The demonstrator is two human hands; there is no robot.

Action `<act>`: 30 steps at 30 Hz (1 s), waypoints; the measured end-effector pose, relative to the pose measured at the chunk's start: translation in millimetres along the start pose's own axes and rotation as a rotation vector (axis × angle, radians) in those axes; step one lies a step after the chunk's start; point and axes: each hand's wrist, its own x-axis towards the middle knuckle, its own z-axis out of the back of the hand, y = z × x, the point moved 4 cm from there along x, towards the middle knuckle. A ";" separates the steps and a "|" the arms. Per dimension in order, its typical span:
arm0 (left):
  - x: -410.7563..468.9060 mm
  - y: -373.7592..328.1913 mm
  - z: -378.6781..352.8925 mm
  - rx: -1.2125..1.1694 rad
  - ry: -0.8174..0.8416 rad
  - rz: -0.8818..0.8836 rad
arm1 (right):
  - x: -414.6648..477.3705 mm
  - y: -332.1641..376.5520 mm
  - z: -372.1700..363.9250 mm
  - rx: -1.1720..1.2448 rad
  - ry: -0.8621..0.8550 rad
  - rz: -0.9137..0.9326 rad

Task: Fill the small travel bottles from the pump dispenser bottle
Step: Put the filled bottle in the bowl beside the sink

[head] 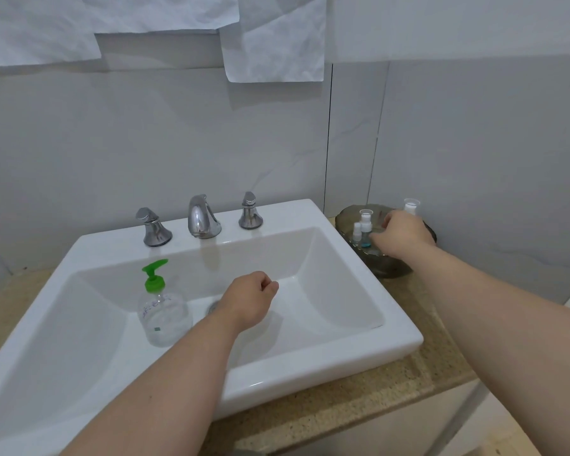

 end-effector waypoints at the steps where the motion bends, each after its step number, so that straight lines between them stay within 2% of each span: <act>1: 0.0 0.4 0.5 0.009 -0.004 0.009 | -4.2 8.8 5.5 0.030 -0.059 0.022; 4: -1.3 0.3 0.9 0.121 0.062 0.062 | -29.8 46.6 22.3 0.174 -0.319 0.222; 6: -4.4 -0.8 2.4 0.285 0.176 0.092 | -57.1 75.3 22.4 0.246 -0.399 0.405; 8: -11.0 -6.0 16.9 0.444 0.252 0.118 | -79.2 95.8 9.0 0.293 -0.332 0.491; 9: -15.1 -5.6 33.7 0.492 0.231 0.144 | -86.0 104.4 -3.0 0.313 -0.271 0.500; 12: -31.9 16.5 92.3 0.539 0.043 0.288 | -94.7 114.7 -37.3 0.321 -0.086 0.453; 14: -48.0 48.8 133.1 0.557 -0.077 0.447 | -99.9 125.2 -57.8 0.300 0.033 0.431; 17: -60.7 82.2 162.1 0.476 -0.120 0.596 | -110.2 142.8 -82.0 0.270 0.190 0.416; 22: -41.6 92.1 140.6 0.289 -0.221 0.394 | -130.1 169.6 -108.3 0.187 0.469 0.467; 26: -36.2 94.0 134.1 0.351 -0.308 0.338 | -146.0 175.5 -115.5 0.076 0.619 0.520; 30: -45.3 59.2 120.3 0.554 -0.238 0.187 | -151.7 161.7 -111.2 0.073 0.678 0.490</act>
